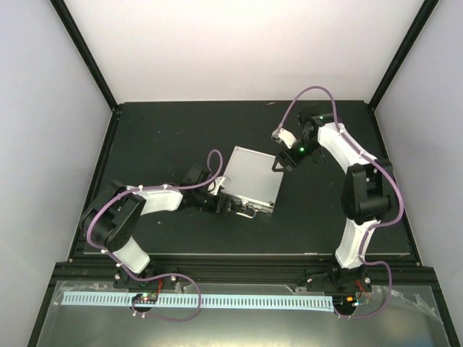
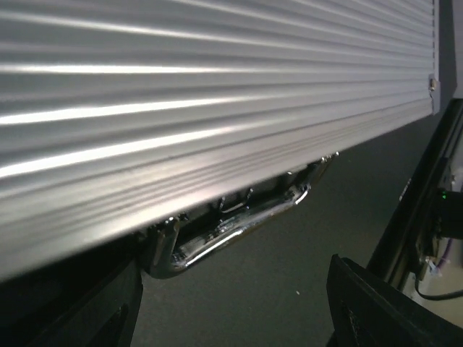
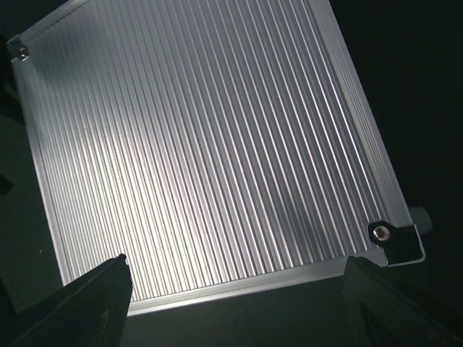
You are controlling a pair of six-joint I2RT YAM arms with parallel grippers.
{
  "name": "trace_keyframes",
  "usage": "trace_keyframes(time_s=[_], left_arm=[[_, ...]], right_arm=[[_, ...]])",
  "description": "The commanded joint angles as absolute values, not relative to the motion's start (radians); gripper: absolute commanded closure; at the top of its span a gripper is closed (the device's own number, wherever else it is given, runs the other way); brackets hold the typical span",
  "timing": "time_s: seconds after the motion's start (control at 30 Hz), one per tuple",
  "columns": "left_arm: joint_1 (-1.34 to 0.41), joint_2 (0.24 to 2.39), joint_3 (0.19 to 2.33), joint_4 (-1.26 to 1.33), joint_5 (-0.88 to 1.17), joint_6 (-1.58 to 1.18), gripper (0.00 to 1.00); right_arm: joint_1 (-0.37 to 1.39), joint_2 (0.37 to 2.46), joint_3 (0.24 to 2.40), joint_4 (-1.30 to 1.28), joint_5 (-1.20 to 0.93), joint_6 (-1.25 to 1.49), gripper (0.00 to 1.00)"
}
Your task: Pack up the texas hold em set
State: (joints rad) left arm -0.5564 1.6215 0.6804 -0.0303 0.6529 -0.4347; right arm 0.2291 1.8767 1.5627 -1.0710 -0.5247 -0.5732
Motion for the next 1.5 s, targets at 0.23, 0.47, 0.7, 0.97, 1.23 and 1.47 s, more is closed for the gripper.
trace_keyframes(time_s=[0.23, 0.47, 0.7, 0.97, 1.23, 1.47], left_arm=[[-0.552, 1.543, 0.752, -0.132, 0.784, -0.414, 0.33], [-0.552, 1.586, 0.810, -0.097, 0.790, -0.448, 0.32], [-0.551, 1.640, 0.856, -0.080, 0.761, -0.460, 0.31], [-0.551, 1.638, 0.831, -0.036, 0.737, -0.487, 0.30], [-0.552, 1.597, 0.765, 0.025, 0.715, -0.522, 0.29], [-0.551, 1.582, 0.699, 0.127, 0.718, -0.571, 0.29]], right_arm=[[0.227, 1.884, 1.513, -0.987, -0.561, -0.588, 0.17], [0.238, 1.795, 1.426, -0.992, -0.574, -0.672, 0.14], [0.330, 1.623, 1.220, -0.899, -0.493, -0.763, 0.06], [0.466, 1.517, 1.054, -0.711, -0.395, -0.711, 0.05], [0.563, 1.523, 0.987, -0.567, -0.319, -0.642, 0.05], [0.578, 1.560, 0.974, -0.516, -0.270, -0.598, 0.08]])
